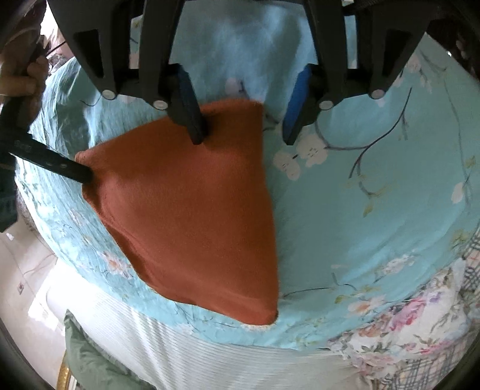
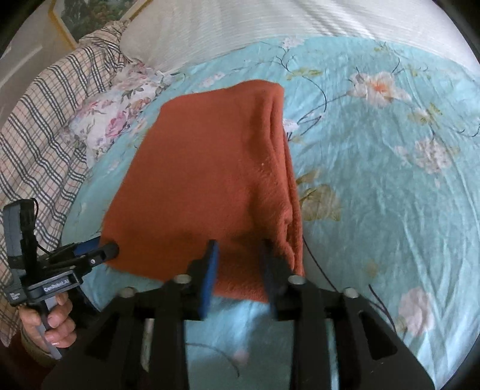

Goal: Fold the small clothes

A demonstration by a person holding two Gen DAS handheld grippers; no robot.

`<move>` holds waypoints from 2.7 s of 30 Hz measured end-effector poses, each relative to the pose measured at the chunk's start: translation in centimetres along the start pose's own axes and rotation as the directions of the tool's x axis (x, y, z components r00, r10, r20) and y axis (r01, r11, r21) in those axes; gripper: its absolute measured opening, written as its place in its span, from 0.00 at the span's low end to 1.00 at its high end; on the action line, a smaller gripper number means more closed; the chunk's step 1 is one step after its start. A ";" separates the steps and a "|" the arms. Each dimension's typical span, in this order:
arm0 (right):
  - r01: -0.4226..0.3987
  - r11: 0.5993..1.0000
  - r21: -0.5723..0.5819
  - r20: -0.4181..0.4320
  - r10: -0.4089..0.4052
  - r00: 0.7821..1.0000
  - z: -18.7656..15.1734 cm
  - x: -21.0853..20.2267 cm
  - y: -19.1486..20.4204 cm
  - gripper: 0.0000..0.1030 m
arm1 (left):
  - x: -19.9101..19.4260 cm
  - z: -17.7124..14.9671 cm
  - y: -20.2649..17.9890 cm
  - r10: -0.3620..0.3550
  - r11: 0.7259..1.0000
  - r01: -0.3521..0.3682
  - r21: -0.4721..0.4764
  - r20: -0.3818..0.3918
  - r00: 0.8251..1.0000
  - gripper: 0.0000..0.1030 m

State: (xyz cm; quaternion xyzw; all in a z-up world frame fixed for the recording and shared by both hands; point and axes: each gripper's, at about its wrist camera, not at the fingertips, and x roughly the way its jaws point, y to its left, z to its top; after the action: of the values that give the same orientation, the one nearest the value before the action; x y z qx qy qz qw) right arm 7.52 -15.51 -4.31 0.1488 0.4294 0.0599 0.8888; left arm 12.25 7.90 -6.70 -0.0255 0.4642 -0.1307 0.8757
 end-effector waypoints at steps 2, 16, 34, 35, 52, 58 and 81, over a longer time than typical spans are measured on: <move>0.012 1.000 -0.009 0.029 -0.011 1.000 -0.4 -1.3 0.6 0.59 | -0.7 -0.5 0.2 0.005 1.000 -0.005 -0.018 0.012 1.000 0.60; 0.102 0.987 -0.123 0.007 -0.102 0.995 -5.7 -4.3 3.6 0.79 | -2.2 -5.6 0.3 0.096 0.995 -0.095 0.018 -0.052 0.994 0.82; 0.078 0.970 -0.228 0.046 -0.069 0.997 -3.9 -8.0 5.9 0.98 | -7.8 -3.5 -2.9 0.181 0.966 -0.194 0.171 0.087 0.980 0.85; 0.079 0.973 -0.218 0.043 -0.071 0.997 -3.8 -7.6 5.7 0.98 | -7.0 -3.5 -2.8 0.191 0.966 -0.199 0.166 0.063 0.979 0.85; 0.055 0.982 -0.179 -0.034 -0.062 0.997 -3.1 -4.0 4.9 0.98 | -5.0 -1.9 -1.2 0.324 0.934 -0.325 0.152 0.030 0.946 0.85; 0.049 0.979 -0.198 -0.019 -0.054 0.998 -1.4 -3.6 5.6 0.98 | -5.3 -0.9 -1.7 0.309 0.939 -0.313 0.142 0.052 0.950 0.85; 0.032 0.985 -0.167 0.001 -0.032 0.999 1.2 -3.1 6.4 0.98 | -6.3 1.3 -2.3 0.313 0.939 -0.322 0.118 0.086 0.946 0.85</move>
State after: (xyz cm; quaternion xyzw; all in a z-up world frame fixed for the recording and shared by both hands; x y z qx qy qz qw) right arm 6.70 -10.45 0.73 0.0667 0.4260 0.0817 0.8985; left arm 9.48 7.17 -0.45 0.1028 0.4234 -0.0167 0.8999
